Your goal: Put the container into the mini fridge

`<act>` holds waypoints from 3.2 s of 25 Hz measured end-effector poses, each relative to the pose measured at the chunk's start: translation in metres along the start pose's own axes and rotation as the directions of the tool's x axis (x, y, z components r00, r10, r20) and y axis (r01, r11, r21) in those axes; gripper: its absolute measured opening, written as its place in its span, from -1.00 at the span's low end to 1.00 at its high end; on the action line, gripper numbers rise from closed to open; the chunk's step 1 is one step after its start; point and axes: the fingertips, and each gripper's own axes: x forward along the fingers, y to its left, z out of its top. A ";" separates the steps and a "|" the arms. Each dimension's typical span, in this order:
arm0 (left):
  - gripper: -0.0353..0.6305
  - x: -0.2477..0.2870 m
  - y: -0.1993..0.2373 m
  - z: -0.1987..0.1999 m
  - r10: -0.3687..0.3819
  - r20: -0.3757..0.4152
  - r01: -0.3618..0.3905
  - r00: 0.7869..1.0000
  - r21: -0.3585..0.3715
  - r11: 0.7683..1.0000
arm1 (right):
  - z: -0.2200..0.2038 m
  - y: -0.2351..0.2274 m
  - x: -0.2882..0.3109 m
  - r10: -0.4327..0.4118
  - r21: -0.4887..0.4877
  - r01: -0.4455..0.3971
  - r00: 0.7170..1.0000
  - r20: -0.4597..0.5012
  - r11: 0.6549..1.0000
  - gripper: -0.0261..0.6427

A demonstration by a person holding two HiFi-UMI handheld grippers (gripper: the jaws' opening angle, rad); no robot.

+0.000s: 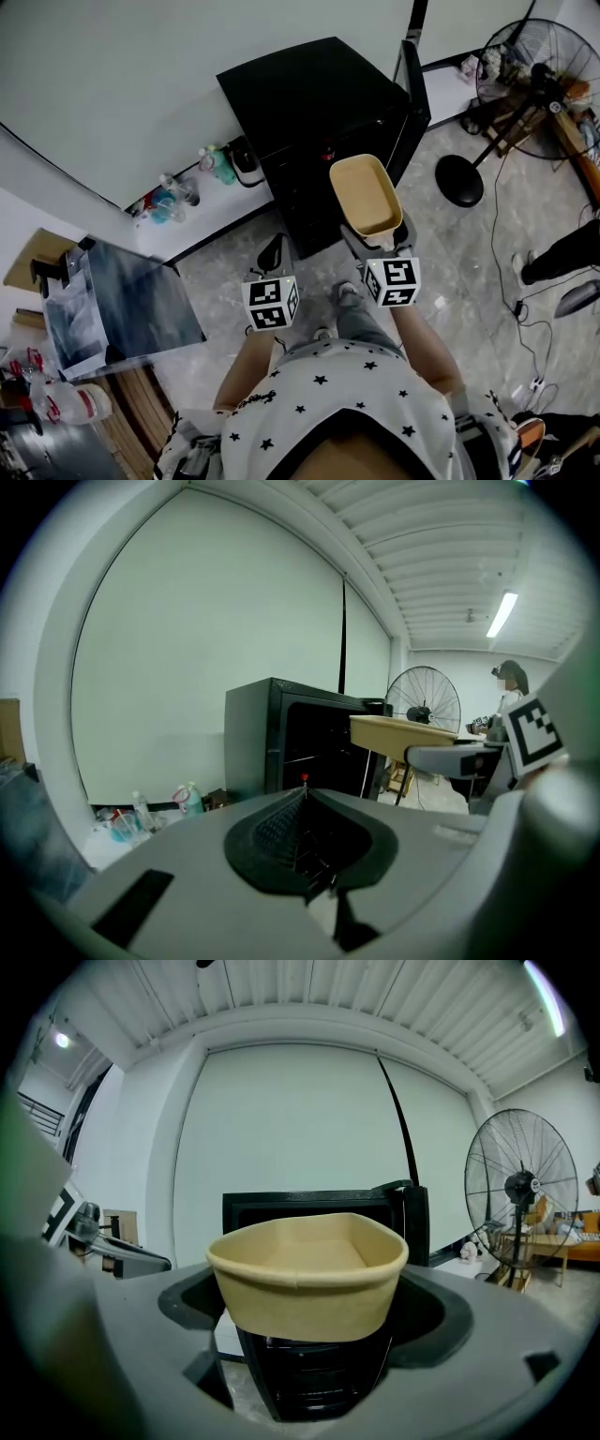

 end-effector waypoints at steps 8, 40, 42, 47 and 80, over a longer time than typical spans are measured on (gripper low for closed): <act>-0.85 0.026 0.018 0.014 0.111 0.014 -0.110 0.994 -0.037 0.993 | -0.002 -0.012 0.045 0.087 -0.013 -0.087 0.996 -0.033 0.996 0.62; -0.85 0.058 0.034 0.022 0.423 -0.006 -0.418 0.906 -0.155 0.895 | -0.025 -0.029 0.171 0.377 -0.018 -0.382 0.917 -0.135 0.924 0.62; -0.85 0.058 0.035 0.020 0.433 -0.007 -0.428 0.901 -0.161 0.889 | -0.028 -0.029 0.175 0.385 -0.017 -0.391 0.912 -0.141 0.920 0.62; -0.85 0.058 0.036 0.017 0.460 -0.007 -0.454 0.888 -0.173 0.874 | -0.033 -0.028 0.183 0.406 -0.013 -0.413 0.901 -0.154 0.911 0.62; -0.85 0.042 0.043 -0.007 0.549 -0.061 -0.549 0.834 -0.205 0.811 | -0.043 -0.009 0.254 0.429 -0.032 -0.441 0.885 -0.179 0.897 0.62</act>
